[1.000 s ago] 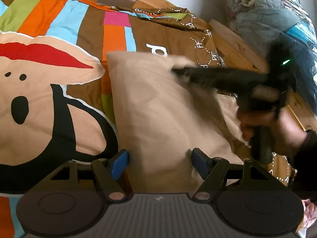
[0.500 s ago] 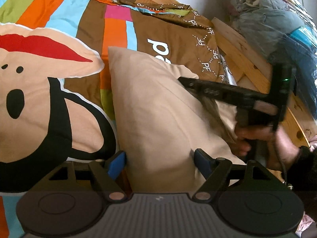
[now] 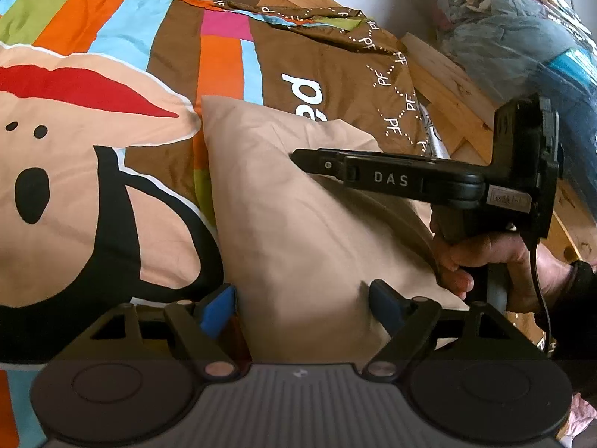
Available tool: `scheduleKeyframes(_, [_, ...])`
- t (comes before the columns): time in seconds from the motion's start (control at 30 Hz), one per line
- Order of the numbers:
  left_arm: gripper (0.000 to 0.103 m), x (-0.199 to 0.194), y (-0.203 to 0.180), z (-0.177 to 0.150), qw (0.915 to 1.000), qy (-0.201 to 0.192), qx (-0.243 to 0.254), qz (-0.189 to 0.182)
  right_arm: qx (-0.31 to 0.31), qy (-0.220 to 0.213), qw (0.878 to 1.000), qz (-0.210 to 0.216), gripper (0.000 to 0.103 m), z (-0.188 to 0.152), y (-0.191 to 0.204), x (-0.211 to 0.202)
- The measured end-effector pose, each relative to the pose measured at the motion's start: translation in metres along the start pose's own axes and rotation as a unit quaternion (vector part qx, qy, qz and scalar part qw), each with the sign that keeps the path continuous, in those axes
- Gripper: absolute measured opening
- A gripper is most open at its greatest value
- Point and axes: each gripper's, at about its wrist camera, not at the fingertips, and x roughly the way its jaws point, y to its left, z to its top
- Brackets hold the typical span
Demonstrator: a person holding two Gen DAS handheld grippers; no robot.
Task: Fold large clothes
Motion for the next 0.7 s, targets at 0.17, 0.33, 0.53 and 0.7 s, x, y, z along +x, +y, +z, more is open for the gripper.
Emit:
scheduleKeyframes(0.17, [0.085,-0.002,0.000,0.000,1.0000,0.001,0.005,0.002,0.064,-0.056,0.995,-0.044,0.033,-0.021,-0.006,-0.055])
scheduleKeyframes(0.33, [0.086,0.001,-0.001,0.000,0.9999,0.003,0.011,0.002,0.171,-0.064,0.976,-0.117,0.034,-0.087,-0.023,-0.109])
scheduleKeyframes(0.53, [0.089,0.005,0.000,-0.002,0.9999,0.011,0.003,0.003,0.190,-0.069,0.969,-0.140,0.034,-0.130,-0.021,-0.102])
scheduleKeyframes(0.7, [0.090,0.002,-0.001,-0.003,0.9999,0.006,0.004,0.008,0.189,-0.056,0.968,-0.158,0.059,-0.110,-0.016,-0.113])
